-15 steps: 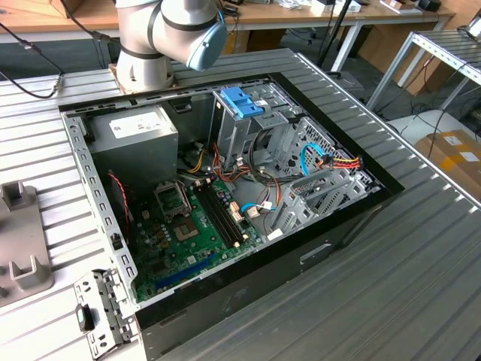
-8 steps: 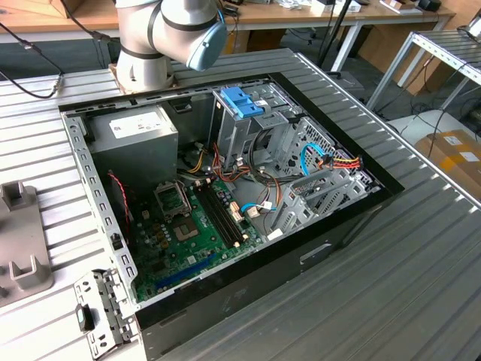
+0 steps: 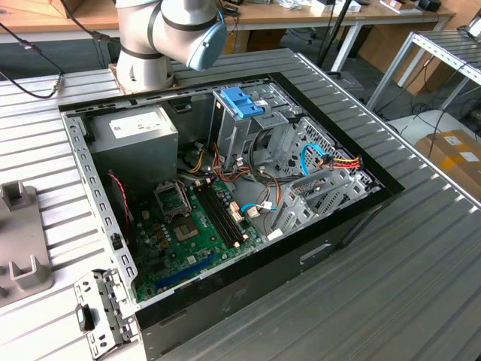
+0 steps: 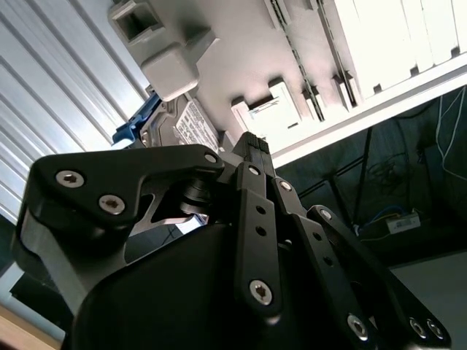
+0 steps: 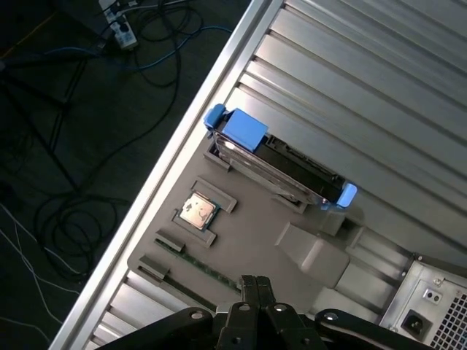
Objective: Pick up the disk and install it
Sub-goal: 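Pick up the disk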
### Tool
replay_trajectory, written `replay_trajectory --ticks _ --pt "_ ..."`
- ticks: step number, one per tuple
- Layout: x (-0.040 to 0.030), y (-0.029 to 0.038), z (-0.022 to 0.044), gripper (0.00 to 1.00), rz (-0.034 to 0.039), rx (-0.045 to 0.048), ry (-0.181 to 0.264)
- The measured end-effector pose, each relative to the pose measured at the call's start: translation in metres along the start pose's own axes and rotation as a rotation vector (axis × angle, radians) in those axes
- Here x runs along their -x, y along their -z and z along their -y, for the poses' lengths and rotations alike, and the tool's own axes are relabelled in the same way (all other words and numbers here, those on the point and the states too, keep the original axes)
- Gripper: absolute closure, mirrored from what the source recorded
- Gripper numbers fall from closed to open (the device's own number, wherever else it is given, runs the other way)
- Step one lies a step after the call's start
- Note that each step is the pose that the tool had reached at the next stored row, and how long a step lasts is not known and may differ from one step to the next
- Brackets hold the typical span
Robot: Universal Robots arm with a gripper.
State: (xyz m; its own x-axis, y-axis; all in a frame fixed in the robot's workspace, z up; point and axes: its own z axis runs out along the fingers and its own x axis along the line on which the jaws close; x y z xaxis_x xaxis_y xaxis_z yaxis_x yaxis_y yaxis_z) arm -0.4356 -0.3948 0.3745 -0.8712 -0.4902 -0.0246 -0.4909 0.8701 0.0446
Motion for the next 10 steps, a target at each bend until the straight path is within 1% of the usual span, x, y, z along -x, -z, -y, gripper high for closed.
replay_trajectory --ticks 10 --pt "0.0 0.0 0.0 0.89 -0.0014 0.0007 0.03"
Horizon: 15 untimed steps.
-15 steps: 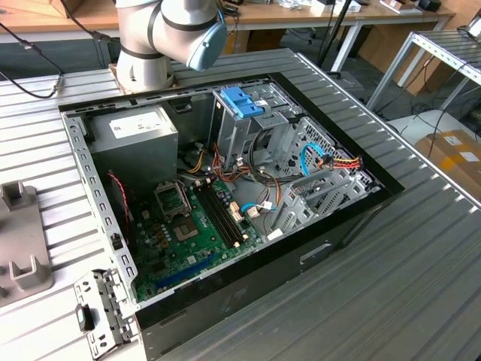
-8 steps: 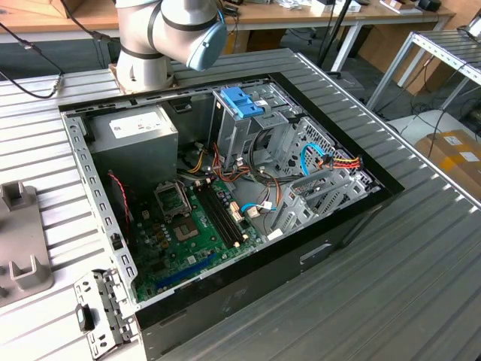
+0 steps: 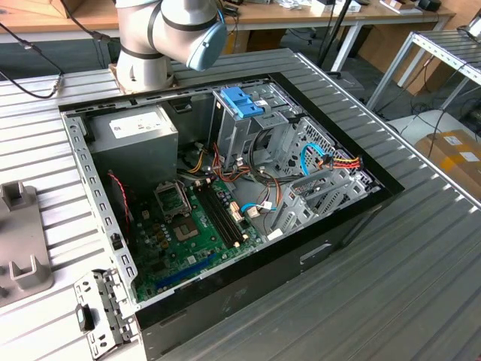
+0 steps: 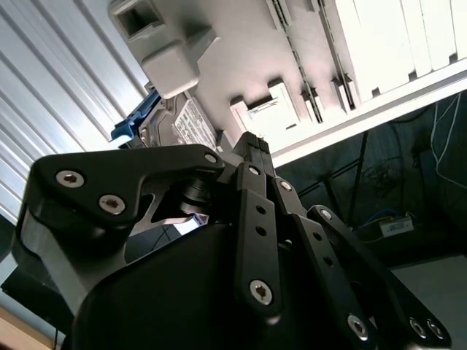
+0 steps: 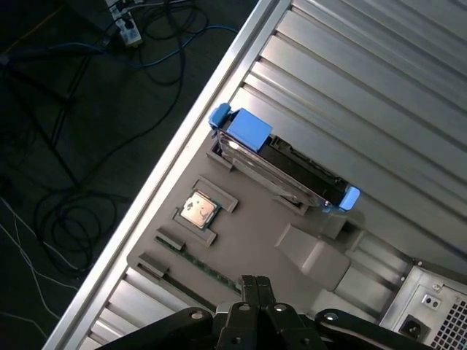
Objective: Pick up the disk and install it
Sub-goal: 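Pick up the disk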
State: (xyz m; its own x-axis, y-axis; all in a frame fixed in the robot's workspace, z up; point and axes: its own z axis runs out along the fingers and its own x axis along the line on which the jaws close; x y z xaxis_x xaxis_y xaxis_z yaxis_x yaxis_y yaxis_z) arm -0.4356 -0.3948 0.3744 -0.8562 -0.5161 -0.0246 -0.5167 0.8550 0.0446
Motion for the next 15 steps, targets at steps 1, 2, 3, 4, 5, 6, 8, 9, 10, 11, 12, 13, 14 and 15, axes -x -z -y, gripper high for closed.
replay_trajectory --ticks 1,2,3,4,5,6,8,9,10,11,12,13,14,15 --pt "0.0 0.0 0.0 0.89 -0.0002 0.0001 0.004" --pt "0.0 0.0 0.0 0.89 -0.0002 0.0002 0.007" --pt "0.0 0.0 0.0 0.89 -0.0005 0.0003 0.011" --pt "0.0 -0.0001 0.0 0.89 -0.0006 0.0004 0.015" --pt "0.0 0.0 0.0 0.89 -0.0008 0.0005 0.019" --pt "0.0 0.0 0.0 0.89 -0.001 0.0006 0.022" --pt "0.0 0.0 0.0 0.89 -0.0015 0.0008 0.033" --pt "0.0 -0.0001 0.0 0.89 -0.0016 0.0009 0.037" --pt "0.0 0.0 0.0 0.89 -0.0019 0.001 0.042" --pt "0.0 0.0 0.0 0.89 -0.0021 0.0011 0.045" --pt "0.0 0.0 0.0 0.89 -0.0022 0.0012 0.05" --pt "0.0 -0.0001 0.0 0.89 -0.0023 0.0013 0.053" --pt "0.0 -0.0001 0.0 0.89 -0.0025 0.0014 0.056" --pt "0.0 0.0 0.0 0.89 -0.0026 0.0015 0.059"
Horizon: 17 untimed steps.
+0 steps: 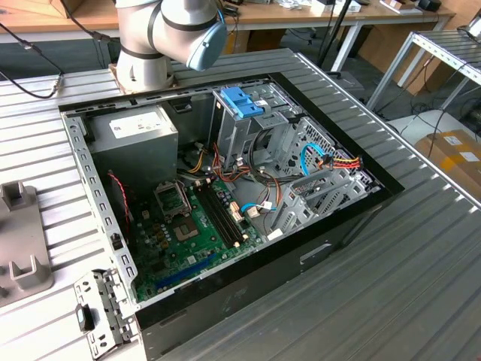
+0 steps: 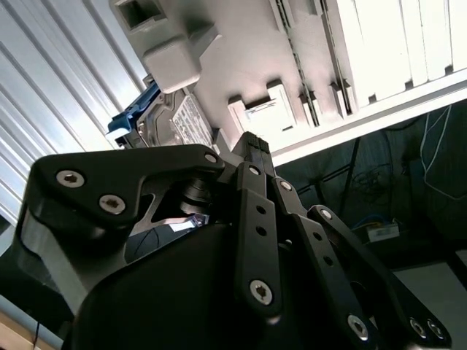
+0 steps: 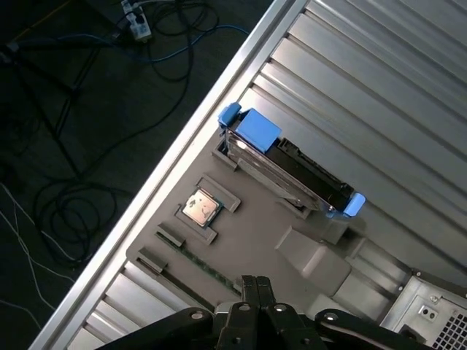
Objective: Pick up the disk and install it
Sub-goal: 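Pick up the disk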
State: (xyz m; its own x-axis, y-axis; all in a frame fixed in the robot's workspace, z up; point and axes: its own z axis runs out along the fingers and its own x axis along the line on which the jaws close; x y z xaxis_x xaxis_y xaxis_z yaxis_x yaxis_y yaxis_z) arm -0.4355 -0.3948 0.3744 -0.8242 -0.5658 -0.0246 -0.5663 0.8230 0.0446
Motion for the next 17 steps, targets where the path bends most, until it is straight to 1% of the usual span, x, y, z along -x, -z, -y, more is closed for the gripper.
replay_trajectory --ticks 11,17 --pt "0.0 0.0 0.0 0.89 -0.0017 0.001 0.04" --pt "0.0 0.0 0.0 0.89 -0.0032 0.0017 0.071"
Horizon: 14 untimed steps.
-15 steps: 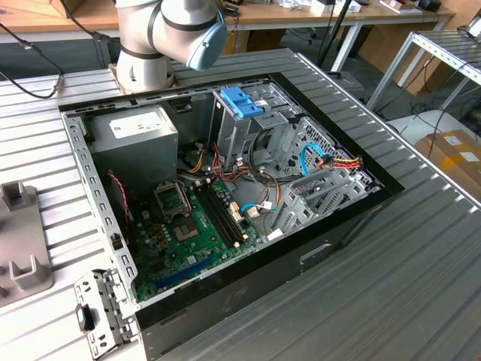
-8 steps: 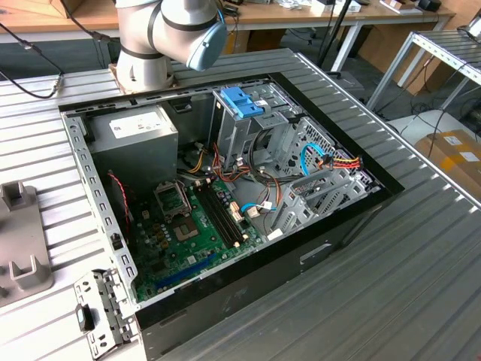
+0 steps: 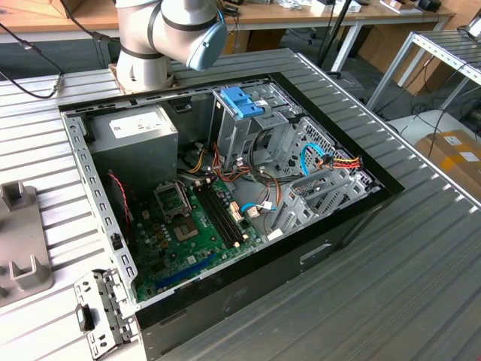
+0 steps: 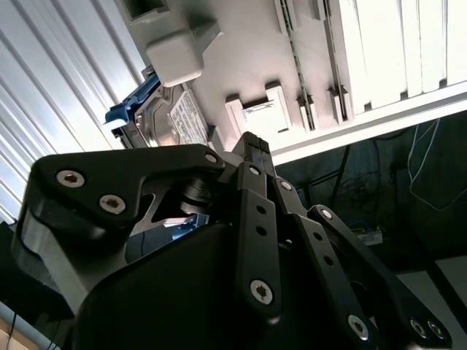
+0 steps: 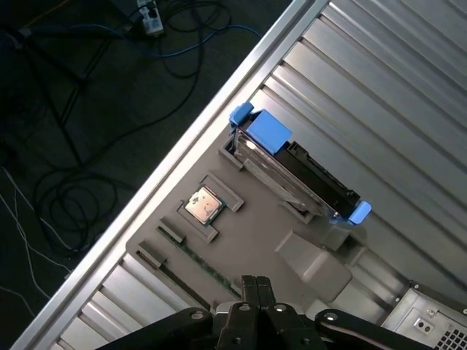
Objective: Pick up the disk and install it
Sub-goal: 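Pick up the disk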
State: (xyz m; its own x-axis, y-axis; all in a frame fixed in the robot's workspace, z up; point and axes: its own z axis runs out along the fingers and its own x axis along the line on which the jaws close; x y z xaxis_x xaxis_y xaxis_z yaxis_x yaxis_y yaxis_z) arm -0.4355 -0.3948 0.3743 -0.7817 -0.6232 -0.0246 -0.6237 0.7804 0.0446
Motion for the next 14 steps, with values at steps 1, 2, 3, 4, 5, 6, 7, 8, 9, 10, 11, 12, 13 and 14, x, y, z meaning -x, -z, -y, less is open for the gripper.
replay_trajectory --ticks 1,2,3,4,5,6,7,8,9,10,11,12,13,14 --pt "0.0 0.0 0.0 0.89 -0.0002 0.0001 0.004" --pt "0.0 0.0 0.0 0.89 -0.0005 0.0003 0.012" --pt "0.0 0.0 0.0 0.89 -0.0008 0.0004 0.017" --pt "0.0 0.0 0.0 0.89 -0.001 0.0005 0.022" --pt "0.0 0.0 0.0 0.89 -0.0012 0.0007 0.026" --pt "0.0 0.0 0.0 0.89 -0.0014 0.0007 0.031" --pt "0.0 0.0 0.0 0.89 -0.0017 0.0009 0.037" --pt "0.0 0.0 0.0 0.89 -0.0019 0.0011 0.042" --pt "0.0 0.0 0.0 0.89 -0.0021 0.0012 0.047" --pt "0.0 0.0 0.0 0.89 -0.0023 0.0013 0.052" --pt "0.0 0.0 0.0 0.89 -0.0026 0.0014 0.058" --pt "0.0 0.0 0.0 0.89 -0.0028 0.0015 0.062" --pt "0.0 0.0 0.0 0.89 -0.0029 0.0016 0.065" --pt "0.0 0.0 0.0 0.89 -0.0032 0.0017 0.071"
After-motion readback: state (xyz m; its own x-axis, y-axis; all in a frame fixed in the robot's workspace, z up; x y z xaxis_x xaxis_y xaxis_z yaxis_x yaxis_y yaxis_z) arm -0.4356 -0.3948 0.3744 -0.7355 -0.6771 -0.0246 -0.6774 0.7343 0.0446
